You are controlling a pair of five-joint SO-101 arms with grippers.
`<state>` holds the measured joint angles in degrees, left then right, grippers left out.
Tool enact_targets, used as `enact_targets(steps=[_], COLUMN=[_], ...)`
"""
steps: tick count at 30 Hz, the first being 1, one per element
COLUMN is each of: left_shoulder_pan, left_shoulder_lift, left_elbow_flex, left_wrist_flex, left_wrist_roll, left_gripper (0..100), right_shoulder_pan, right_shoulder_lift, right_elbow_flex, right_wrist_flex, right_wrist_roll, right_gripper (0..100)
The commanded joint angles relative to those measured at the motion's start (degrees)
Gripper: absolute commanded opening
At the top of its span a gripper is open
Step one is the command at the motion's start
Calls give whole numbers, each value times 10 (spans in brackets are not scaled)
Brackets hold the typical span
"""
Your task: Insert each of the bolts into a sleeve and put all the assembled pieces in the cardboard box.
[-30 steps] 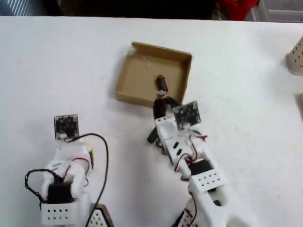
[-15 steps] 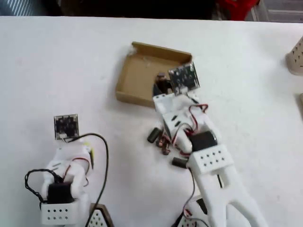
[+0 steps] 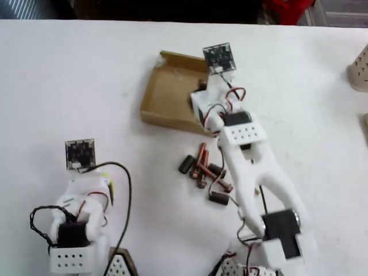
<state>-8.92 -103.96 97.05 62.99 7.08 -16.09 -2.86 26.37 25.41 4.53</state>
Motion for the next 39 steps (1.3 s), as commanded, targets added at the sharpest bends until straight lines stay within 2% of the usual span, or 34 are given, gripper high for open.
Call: enact_targets(steps=[1,10,23,27,33,39], left_shoulder_pan=[-5,-5,-5,-5,-5,-5], left_shoulder_lift=[-5,-5,-5,-5,-5,-5], left_elbow_flex=[-1,-1,-1,-1,-1,-1], left_wrist_flex=[3,3,3,3,3,3], left_wrist_roll=[-4,-4,-4,-4,-4,-4], left_gripper=[81,81,81,81,82,82], right_shoulder_pan=[11,43,46,45,44,47], right_shoulder_lift=[44,179,354,376,380,377], right_elbow_flex=[-75,-196,-425,-465,-492,-516], right_wrist_flex=[2,9,217,254,310,317], right_wrist_roll=[-1,-1,-1,-1,-1,-1], right_gripper=[18,18,19,28,184,129])
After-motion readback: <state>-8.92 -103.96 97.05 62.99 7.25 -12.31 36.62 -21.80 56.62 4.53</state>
